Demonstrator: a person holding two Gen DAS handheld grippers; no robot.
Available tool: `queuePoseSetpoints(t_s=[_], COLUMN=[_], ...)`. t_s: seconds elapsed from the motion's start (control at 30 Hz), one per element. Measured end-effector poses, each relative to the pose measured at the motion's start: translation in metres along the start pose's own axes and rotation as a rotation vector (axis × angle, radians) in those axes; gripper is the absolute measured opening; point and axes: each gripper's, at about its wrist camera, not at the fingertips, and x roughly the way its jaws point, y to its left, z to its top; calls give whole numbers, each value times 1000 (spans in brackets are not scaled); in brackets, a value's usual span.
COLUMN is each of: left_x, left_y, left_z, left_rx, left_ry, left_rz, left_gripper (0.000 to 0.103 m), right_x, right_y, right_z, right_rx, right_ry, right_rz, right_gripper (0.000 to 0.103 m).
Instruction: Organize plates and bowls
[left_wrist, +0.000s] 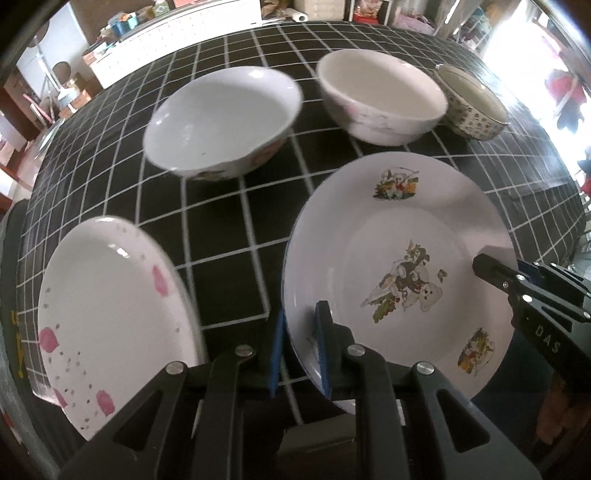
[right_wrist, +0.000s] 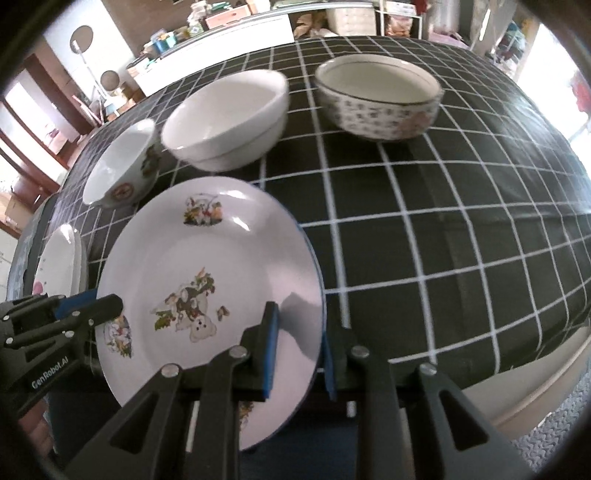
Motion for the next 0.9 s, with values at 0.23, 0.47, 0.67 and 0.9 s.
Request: queuePoseSetpoints(t_s=[0.23, 0.47, 0.67, 0.9], left_x=[2, 7, 7, -13], left_y=[9, 3, 10, 20], left_z=[-5, -7, -9, -1], left_rx=[-15, -45, -50, -41], left_ry=[-3, -6, 2, -47], left_rz=[1, -4, -13, -23], left_gripper=[16, 20, 20, 20], right_x=[5, 5, 0, -5], right_y=[14, 10, 8, 8], right_z=[1, -1, -6, -4], right_rx=[-41, -20, -21, 36], right_ry=[-2, 11, 11, 18], right_rz=[9, 52, 45, 71], right_gripper=[27, 27, 28, 28])
